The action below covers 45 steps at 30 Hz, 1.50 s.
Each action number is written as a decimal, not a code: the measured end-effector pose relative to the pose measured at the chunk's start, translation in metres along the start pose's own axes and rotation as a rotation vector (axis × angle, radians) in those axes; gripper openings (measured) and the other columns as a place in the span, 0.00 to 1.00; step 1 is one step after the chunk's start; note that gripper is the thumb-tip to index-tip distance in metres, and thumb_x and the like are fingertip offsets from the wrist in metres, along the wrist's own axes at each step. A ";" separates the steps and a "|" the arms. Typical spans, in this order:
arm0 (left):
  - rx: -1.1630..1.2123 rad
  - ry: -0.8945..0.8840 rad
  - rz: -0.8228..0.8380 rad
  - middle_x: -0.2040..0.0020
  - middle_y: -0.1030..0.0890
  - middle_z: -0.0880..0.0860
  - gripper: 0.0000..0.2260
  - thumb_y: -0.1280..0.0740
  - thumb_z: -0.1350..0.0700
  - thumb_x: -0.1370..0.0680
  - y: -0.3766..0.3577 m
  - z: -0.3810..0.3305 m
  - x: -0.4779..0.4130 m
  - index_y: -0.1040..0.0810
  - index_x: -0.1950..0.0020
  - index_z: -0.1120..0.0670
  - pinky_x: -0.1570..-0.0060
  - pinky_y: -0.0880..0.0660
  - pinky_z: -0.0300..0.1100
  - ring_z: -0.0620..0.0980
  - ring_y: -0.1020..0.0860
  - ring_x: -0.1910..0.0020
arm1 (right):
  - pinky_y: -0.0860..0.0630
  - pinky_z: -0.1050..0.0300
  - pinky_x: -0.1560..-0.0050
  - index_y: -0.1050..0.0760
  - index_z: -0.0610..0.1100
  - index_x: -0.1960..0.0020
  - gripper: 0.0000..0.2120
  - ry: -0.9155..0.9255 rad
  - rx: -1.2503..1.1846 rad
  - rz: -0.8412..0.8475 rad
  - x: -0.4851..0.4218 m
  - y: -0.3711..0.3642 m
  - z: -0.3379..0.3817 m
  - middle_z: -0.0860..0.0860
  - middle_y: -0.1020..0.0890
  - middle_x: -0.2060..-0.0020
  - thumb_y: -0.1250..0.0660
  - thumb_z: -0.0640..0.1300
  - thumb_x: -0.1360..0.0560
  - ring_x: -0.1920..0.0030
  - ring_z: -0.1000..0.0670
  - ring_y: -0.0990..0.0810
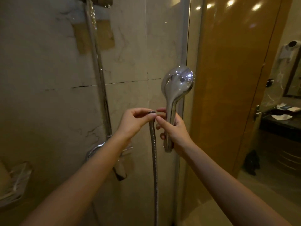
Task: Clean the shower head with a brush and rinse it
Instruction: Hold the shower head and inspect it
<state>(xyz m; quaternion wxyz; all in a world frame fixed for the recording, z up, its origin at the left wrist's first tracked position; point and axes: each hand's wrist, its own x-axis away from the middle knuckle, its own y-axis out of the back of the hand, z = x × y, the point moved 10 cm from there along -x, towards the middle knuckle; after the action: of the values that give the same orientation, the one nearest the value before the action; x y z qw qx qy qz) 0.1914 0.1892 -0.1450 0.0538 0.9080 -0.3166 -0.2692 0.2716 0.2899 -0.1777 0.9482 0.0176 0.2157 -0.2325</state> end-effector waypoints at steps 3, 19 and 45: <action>-0.021 -0.070 -0.066 0.56 0.17 0.46 0.05 0.29 0.57 0.28 0.024 -0.019 -0.016 0.19 0.54 0.49 0.58 0.25 0.30 0.38 0.19 0.56 | 0.26 0.62 0.68 0.26 0.50 0.42 0.13 -0.002 -0.030 0.016 -0.014 -0.021 0.004 0.53 0.18 0.56 0.30 0.44 0.26 0.61 0.56 0.21; -1.432 -0.350 -0.664 0.22 0.45 0.49 0.24 0.45 0.44 0.21 0.283 -0.111 -0.112 0.43 0.25 0.44 0.31 0.54 0.66 0.55 0.48 0.24 | 0.26 0.63 0.71 0.25 0.44 0.46 0.08 0.092 0.013 -0.102 -0.174 -0.076 0.121 0.44 0.19 0.54 0.31 0.42 0.25 0.62 0.53 0.24; -1.690 -0.388 -0.725 0.22 0.44 0.52 0.29 0.52 0.41 0.23 0.301 -0.082 -0.129 0.47 0.23 0.47 0.30 0.53 0.63 0.54 0.49 0.23 | 0.24 0.67 0.70 0.26 0.38 0.47 0.10 -0.046 -0.231 -0.011 -0.304 -0.142 0.205 0.45 0.20 0.59 0.34 0.44 0.23 0.68 0.55 0.23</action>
<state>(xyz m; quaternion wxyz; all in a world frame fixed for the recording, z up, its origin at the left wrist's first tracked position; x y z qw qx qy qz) -0.0145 0.0222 0.0644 0.5541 0.5505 0.2825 -0.5569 0.0476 0.2680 0.1440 0.9474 -0.0982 0.2191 -0.2116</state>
